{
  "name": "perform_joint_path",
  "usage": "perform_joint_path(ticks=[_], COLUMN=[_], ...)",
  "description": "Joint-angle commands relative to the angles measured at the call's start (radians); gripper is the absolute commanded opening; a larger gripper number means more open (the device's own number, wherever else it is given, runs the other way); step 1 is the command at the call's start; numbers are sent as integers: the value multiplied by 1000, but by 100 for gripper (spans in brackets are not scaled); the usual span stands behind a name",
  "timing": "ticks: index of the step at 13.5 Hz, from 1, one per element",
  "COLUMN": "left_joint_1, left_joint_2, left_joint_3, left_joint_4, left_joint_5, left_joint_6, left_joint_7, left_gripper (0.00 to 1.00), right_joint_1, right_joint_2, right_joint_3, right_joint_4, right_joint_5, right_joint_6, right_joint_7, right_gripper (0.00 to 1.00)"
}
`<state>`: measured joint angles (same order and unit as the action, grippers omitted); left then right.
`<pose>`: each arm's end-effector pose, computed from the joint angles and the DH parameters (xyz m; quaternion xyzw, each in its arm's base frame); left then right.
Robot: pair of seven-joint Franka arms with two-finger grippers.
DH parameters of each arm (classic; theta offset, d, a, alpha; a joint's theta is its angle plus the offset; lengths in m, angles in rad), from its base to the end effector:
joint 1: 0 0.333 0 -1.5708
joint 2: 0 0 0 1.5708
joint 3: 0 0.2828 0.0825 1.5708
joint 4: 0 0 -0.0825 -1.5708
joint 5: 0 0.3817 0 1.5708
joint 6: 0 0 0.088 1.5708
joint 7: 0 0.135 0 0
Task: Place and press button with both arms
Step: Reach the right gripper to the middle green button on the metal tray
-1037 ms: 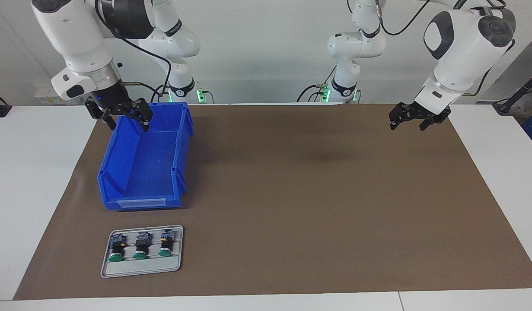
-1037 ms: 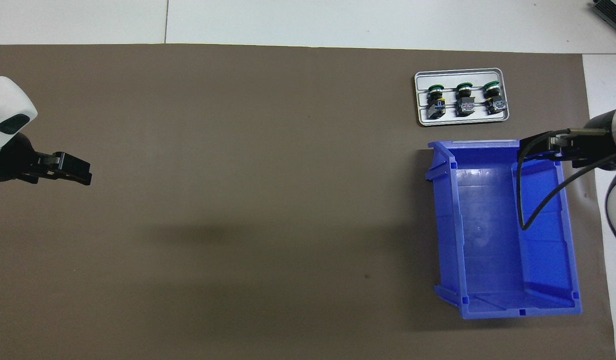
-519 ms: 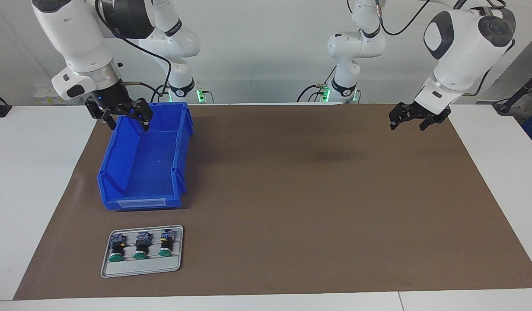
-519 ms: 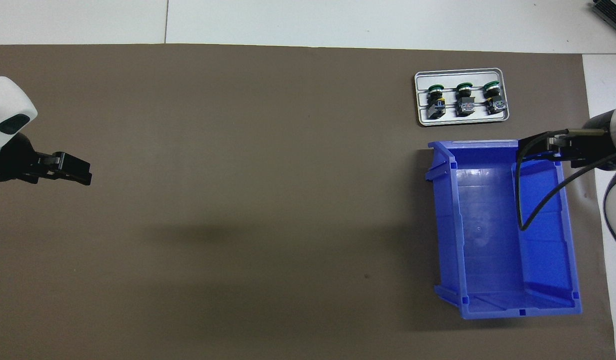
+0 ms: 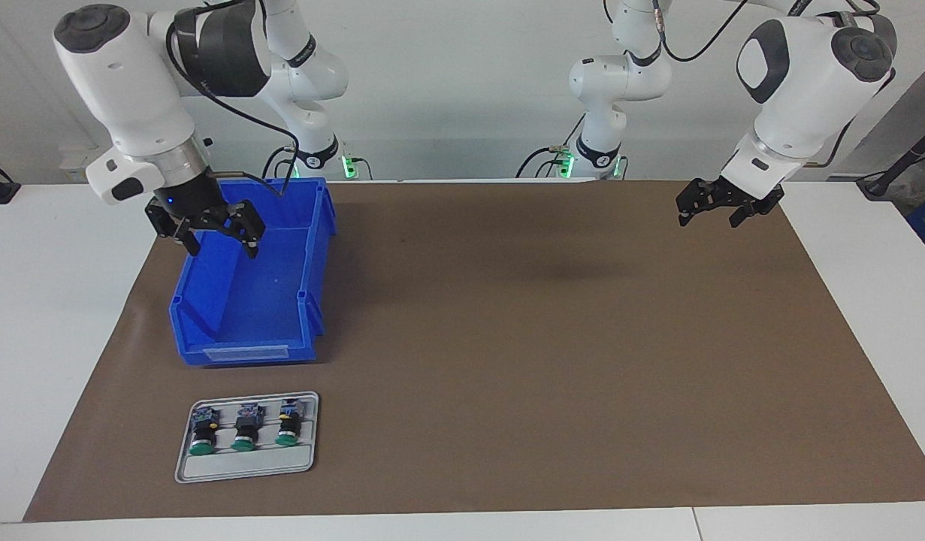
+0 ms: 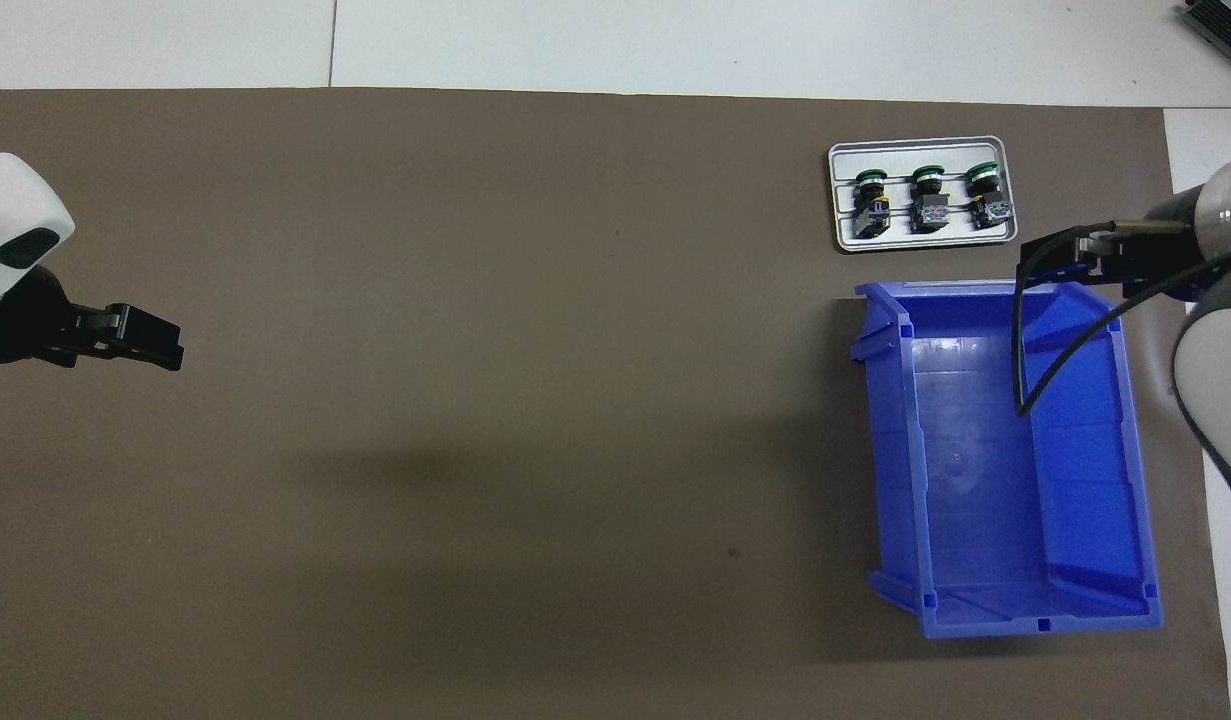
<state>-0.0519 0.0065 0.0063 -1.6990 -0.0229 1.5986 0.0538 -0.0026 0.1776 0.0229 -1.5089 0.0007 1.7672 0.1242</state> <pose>0.5460 -0.0280 0.5022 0.9973 -0.0487 -0.0534 0.0116 0.6183 0.0117 0.5072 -0.9978 0.0522 -0.0401 0.0053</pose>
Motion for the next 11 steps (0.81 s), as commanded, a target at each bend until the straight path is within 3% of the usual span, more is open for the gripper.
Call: perform_joint_path(ticks=[1,8,11], left_joint_1=[12,12,12], left_joint_2=[-26,-26,-26], left_joint_3=[-8,-8,-8], left_joint_4=[-25,-25,-25], left_joint_5=[-3,-3,-3], left_joint_6=[-3,-5,-5], left_joint_7=[4,4,4], left_gripper=[100,100,100], right_joint_1=[-11,-19,-33], right_joint_2=[182,520,594], right_joint_3=[6,5,5], right_joint_4=[186,476,483], right_joint_5=[-13,-21,-21], right_joint_6=[15,116,201], right_joint_7=[-20,-70,-127], right_gripper=[98,95,93])
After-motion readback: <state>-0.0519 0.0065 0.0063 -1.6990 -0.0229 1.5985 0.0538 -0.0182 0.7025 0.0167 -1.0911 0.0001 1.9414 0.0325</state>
